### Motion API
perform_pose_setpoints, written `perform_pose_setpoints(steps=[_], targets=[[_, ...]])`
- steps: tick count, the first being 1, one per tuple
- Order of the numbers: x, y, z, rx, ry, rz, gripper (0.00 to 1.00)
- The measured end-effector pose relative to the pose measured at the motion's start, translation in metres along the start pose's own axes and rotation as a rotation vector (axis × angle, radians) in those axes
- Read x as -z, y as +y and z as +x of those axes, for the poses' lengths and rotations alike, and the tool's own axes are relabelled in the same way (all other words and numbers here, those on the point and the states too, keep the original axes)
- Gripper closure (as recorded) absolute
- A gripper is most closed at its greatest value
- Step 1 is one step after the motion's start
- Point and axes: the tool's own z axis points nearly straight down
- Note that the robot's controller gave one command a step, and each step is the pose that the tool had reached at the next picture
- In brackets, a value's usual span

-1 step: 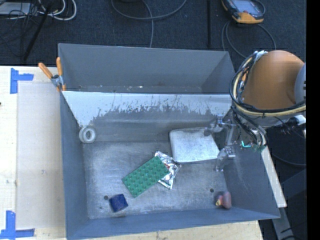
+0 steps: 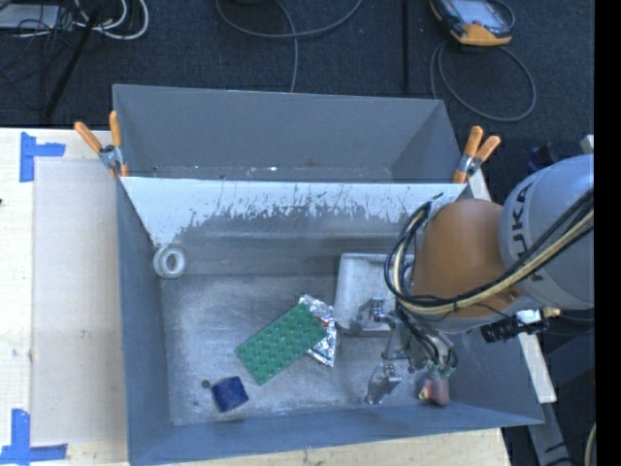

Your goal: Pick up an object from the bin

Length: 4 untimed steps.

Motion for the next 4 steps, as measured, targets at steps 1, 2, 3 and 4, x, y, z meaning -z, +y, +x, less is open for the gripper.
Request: perform_pose_setpoints(steps=[1, 2, 3, 4], targets=[[-0.03, -0.027, -0.008, 0.168, -0.014, 0.0, 0.0], [0.023, -0.083, 0.005, 0.266, -0.014, 0.007, 0.0], [-0.027, -0.111, 0.008, 0.379, -0.038, 0.01, 0.0], [-0.027, -0.111, 0.012, 0.382, -0.022, 0.008, 1.0]])
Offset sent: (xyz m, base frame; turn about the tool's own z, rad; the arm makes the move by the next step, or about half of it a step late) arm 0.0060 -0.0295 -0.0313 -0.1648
